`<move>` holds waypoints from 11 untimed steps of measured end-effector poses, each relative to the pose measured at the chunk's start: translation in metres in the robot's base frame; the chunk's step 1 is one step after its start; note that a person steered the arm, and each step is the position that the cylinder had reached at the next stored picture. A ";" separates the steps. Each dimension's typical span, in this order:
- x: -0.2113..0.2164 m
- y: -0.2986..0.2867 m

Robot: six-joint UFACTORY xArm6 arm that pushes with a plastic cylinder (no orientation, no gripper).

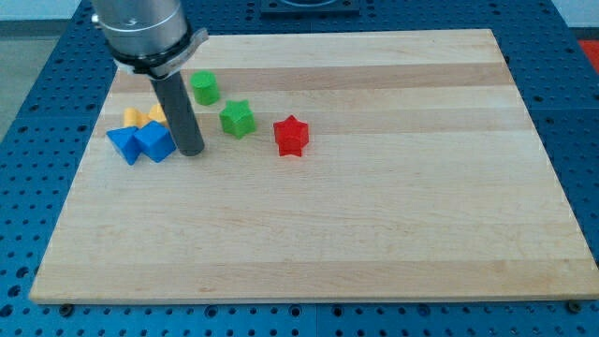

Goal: Push the blue triangle towards the bottom center

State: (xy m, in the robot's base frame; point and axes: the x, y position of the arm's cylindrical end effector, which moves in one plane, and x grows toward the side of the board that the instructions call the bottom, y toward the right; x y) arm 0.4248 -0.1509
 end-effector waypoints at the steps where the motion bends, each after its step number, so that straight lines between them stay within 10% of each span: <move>1: -0.036 0.030; 4: 0.060 -0.014; 6: 0.075 -0.153; 9: -0.058 -0.143; 11: 0.031 -0.076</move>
State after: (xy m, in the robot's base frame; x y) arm 0.4557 -0.2265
